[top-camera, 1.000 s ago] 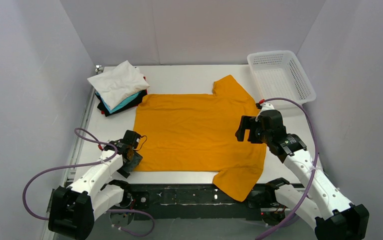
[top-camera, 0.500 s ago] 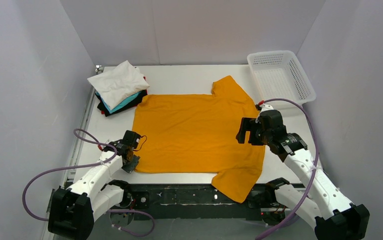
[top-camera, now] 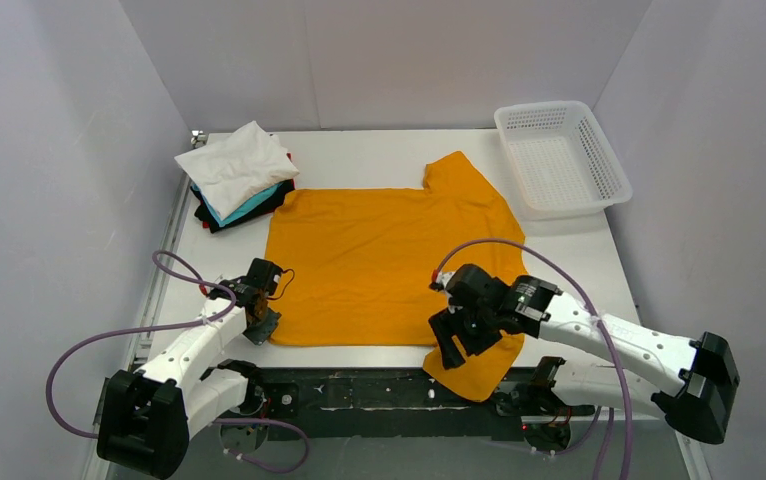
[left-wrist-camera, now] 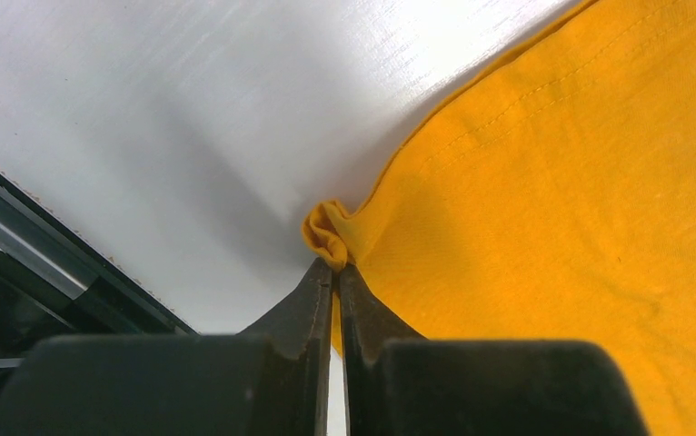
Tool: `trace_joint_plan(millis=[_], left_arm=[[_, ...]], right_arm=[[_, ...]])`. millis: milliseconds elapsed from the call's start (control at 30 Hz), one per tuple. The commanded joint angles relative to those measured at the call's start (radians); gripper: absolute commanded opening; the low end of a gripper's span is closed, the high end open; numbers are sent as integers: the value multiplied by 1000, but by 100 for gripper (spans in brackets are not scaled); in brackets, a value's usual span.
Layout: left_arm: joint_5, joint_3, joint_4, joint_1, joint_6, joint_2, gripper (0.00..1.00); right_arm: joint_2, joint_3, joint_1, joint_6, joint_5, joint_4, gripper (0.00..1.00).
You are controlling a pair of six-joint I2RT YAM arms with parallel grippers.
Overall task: Fold and stack the t-shirts
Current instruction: Grab the side of the flattened tshirt closest away from the robot with both arms
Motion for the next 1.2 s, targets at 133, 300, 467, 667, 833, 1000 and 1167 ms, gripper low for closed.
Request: trace_joint_plan(millis=[133,300,467,667,833,1000,1167], left_arm=[[4,-2,-151,6,20,24,0],[1,6,-170,6,22,22,0],[-6,18,-189,6,22,19,0],[-15,22,-205,6,22,9,0],[-25,30,-218,6,19,8,0],[-36,38,-238,6,22,-9,0],[-34,37,-242,6,26,-31,0]], right_arm=[[124,-126,161,104,-69,-6,75],[236,-157,195,118,-85,56,68],[285,-160,235,131,-44,25,55],[304,-158,247,171,-13,-1,49],[343,-142,259,189,-11,-19,9],[348,-132,260,199,5,-32,1],[301,-110,261,243,120,-30,1]])
